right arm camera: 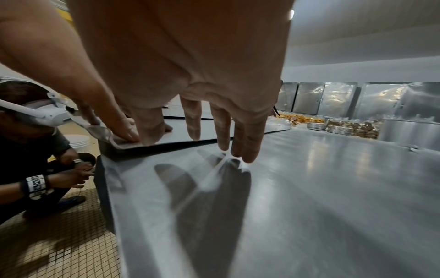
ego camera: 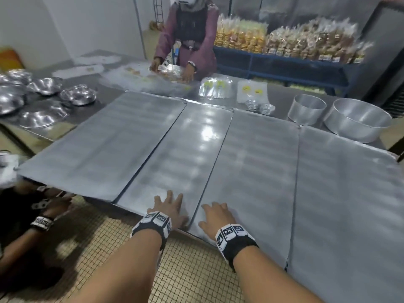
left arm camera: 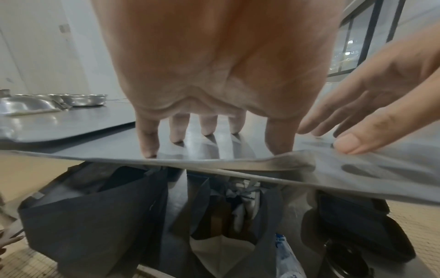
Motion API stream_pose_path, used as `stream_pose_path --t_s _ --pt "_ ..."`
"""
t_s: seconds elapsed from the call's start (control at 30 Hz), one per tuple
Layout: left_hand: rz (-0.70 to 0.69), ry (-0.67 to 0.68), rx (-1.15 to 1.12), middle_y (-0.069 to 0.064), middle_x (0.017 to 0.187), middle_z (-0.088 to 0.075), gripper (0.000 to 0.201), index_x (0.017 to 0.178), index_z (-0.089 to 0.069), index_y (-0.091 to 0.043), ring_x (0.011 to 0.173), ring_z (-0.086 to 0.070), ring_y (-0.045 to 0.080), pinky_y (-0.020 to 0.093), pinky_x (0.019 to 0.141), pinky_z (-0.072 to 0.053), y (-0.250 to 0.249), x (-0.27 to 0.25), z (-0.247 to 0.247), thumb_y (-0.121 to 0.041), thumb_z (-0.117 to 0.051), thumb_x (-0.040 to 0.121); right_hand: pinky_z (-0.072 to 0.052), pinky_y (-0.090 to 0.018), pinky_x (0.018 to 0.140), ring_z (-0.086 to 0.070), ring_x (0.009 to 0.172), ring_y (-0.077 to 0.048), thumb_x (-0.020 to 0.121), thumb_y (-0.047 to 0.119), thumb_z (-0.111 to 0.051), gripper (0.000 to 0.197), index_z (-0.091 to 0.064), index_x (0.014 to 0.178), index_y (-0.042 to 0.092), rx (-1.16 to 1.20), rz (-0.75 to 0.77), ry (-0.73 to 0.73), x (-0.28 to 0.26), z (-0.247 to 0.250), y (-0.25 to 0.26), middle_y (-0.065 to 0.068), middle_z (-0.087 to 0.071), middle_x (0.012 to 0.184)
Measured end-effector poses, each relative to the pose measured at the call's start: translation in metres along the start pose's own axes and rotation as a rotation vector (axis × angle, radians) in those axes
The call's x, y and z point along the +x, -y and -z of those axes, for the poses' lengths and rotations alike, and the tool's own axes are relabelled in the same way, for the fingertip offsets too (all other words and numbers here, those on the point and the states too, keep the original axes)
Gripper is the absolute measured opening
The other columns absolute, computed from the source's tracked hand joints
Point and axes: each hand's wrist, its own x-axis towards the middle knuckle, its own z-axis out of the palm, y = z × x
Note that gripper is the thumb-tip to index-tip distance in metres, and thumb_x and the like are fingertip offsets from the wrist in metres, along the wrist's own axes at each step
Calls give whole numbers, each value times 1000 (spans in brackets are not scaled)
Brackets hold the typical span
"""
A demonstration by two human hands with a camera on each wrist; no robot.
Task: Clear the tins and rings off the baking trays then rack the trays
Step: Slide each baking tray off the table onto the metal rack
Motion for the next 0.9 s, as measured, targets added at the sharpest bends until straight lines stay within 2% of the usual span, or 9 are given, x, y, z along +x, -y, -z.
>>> stream_pose_path --t_s 0.13,0.23,0.37,0.53,0.67,0.73,0.8,0.87,0.9 --pt "-21 -12 -32 -4 154 -25 74 149 -27 -32 134 -38 35 56 102 -46 3 -16 17 -46 -61 85 -40 -43 103 -39 129 -32 95 40 -52 51 -44 142 23 -53 66 -22 11 7 8 -10 -44 143" --pt "-95 -79 -96 -4 151 -45 53 142 -50 -26 130 -51 28 48 108 -46 23 -14 34 -32 -59 90 -42 -43 102 -40 128 -31 95 36 -51 47 -48 138 21 -59 106 -20 23 12 22 -10 -46 141" --pt "-28 -159 -112 -2 153 -46 59 151 -42 -30 138 -44 24 44 112 -41 81 -9 58 -26 -56 94 -43 -42 99 -42 126 -30 94 39 -48 47 -50 136 18 -96 148 11 50 16 64 -9 -53 133" --pt "251 -232 -108 1 151 -47 49 149 -41 -25 139 -41 26 49 111 -39 172 3 72 -28 -38 100 -43 -43 102 -42 129 -30 96 42 -48 50 -48 138 15 -31 146 62 89 21 146 -11 -54 135" --pt "380 -179 -148 8 163 -23 57 152 -30 -26 151 -15 34 57 119 -23 233 5 61 -39 -43 99 -46 -38 101 -51 124 -31 93 40 -57 54 -48 137 9 223 -2 76 119 16 209 -13 -55 135" --pt "331 -140 -162 11 167 -10 69 155 -20 -29 152 -11 38 58 121 -19 251 4 51 -55 -45 96 -49 -31 93 -57 118 -30 92 36 -62 56 -47 136 5 410 -138 75 132 13 233 -14 -55 135" --pt "285 -134 -149 12 168 -5 77 157 -13 -31 152 -13 39 59 120 -18 259 4 46 -64 -41 93 -48 -23 70 -60 103 -27 91 33 -63 52 -50 131 3 516 -251 87 142 11 253 -13 -59 125" --pt "278 -149 -86 11 168 -9 76 156 -15 -32 150 -22 38 61 118 -17 262 3 46 -66 -39 92 -34 -18 47 -61 86 -24 87 31 -64 46 -57 122 1 581 -356 81 150 9 268 -11 -66 107" --pt "273 -150 -51 10 167 -13 72 154 -18 -33 147 -29 37 62 116 -16 263 3 48 -65 -39 92 -30 -18 44 -61 83 -25 86 28 -65 43 -59 119 1 612 -419 74 154 10 274 -11 -68 106"
